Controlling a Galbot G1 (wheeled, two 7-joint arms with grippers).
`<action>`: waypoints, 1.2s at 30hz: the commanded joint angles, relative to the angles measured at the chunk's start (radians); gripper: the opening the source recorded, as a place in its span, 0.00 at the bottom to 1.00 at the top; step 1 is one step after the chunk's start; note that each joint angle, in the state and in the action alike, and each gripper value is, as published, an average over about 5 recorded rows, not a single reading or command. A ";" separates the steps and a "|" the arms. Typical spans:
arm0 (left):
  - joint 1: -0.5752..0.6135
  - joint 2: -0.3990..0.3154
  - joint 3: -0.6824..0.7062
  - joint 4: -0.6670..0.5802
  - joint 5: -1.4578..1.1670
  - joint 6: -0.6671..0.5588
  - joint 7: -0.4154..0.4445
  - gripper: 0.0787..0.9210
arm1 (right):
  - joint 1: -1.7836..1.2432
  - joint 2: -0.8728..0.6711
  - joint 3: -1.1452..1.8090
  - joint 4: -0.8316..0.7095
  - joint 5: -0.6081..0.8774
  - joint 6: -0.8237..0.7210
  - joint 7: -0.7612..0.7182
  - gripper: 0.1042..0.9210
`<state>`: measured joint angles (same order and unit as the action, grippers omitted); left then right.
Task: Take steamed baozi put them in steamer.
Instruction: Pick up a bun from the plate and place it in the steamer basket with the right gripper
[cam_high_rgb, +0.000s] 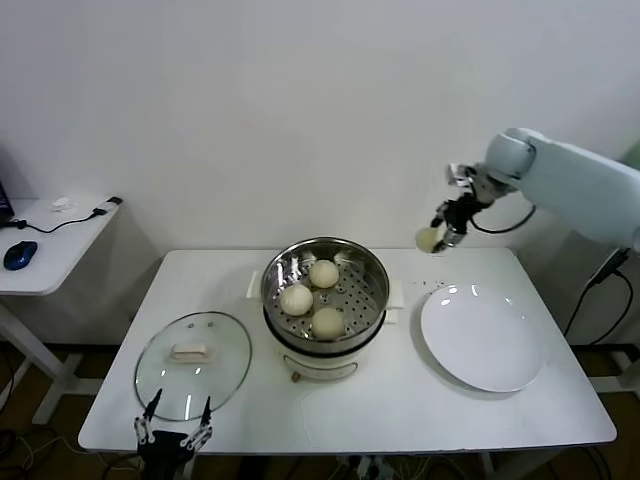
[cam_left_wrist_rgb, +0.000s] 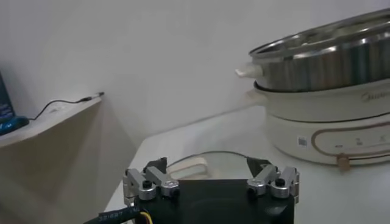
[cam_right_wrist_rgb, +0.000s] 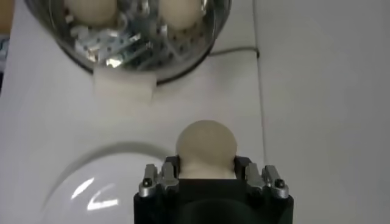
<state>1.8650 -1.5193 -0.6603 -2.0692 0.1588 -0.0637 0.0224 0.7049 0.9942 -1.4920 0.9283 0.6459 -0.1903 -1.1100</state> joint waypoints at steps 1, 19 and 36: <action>0.008 -0.004 0.008 -0.019 -0.030 0.000 0.000 0.88 | 0.188 0.215 -0.276 0.109 0.346 -0.091 0.082 0.59; -0.010 0.013 0.000 -0.005 -0.038 0.005 0.001 0.88 | 0.030 0.344 -0.330 0.102 0.335 -0.120 0.180 0.59; -0.022 0.016 -0.004 0.020 -0.041 0.005 -0.004 0.88 | -0.035 0.351 -0.326 0.080 0.285 -0.135 0.208 0.59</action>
<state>1.8447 -1.5054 -0.6619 -2.0523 0.1197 -0.0587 0.0189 0.6964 1.3271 -1.8104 1.0163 0.9416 -0.3127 -0.9258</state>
